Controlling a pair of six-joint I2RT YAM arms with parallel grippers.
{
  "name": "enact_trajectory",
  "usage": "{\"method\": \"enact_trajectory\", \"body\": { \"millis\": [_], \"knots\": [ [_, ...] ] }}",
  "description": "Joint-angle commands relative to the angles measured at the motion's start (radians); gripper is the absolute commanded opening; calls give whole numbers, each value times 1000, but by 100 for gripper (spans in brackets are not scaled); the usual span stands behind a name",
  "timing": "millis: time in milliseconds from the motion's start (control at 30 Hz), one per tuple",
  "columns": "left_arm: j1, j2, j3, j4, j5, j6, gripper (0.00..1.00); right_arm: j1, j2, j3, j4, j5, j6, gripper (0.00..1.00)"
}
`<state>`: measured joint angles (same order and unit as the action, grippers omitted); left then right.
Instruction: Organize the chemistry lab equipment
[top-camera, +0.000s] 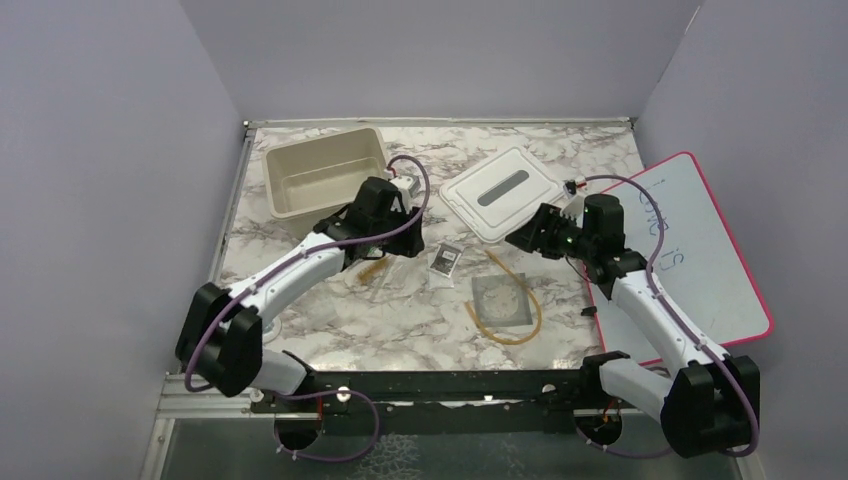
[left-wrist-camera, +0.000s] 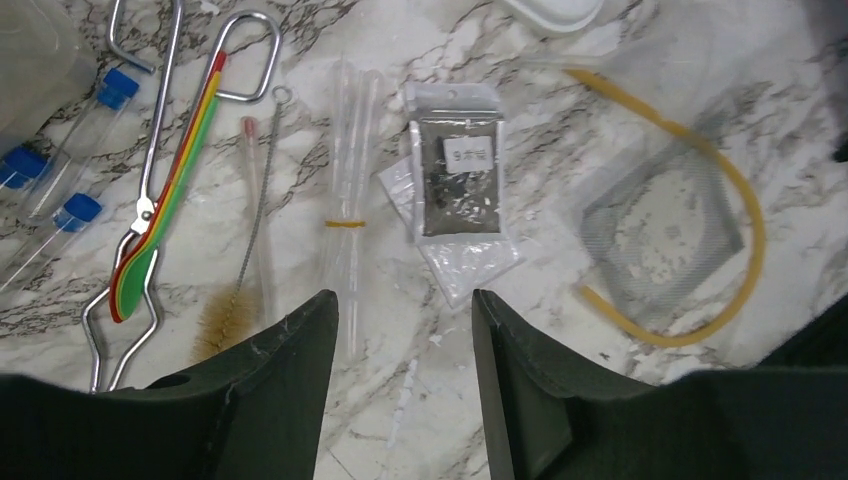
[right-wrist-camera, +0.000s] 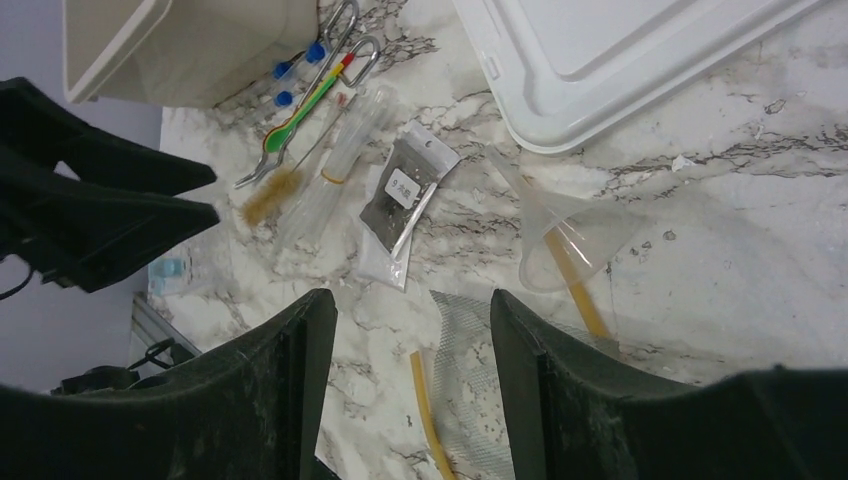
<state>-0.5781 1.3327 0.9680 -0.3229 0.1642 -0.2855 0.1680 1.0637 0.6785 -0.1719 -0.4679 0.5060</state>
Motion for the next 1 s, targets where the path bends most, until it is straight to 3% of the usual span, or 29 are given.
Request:
{"method": "enact_trajectory", "body": {
  "millis": [0,267,533,867,967],
  "knots": [
    [-3,147,48,-34,-77,83,53,-8,-10,-40,136,-51,44,62],
    [-3,350,170,-80,-53,155,53,-7,-1,-75,190,-94,58,62],
    [-16,497,265,-118,2,190,37,-7,26,-94,209,-107,47,62],
    [-40,592,295,-161,-71,226,33,-7,67,-94,198,-90,26,62],
    [-42,588,303,-184,-81,248,24,-7,55,-94,191,-82,35,62]
  ]
}}
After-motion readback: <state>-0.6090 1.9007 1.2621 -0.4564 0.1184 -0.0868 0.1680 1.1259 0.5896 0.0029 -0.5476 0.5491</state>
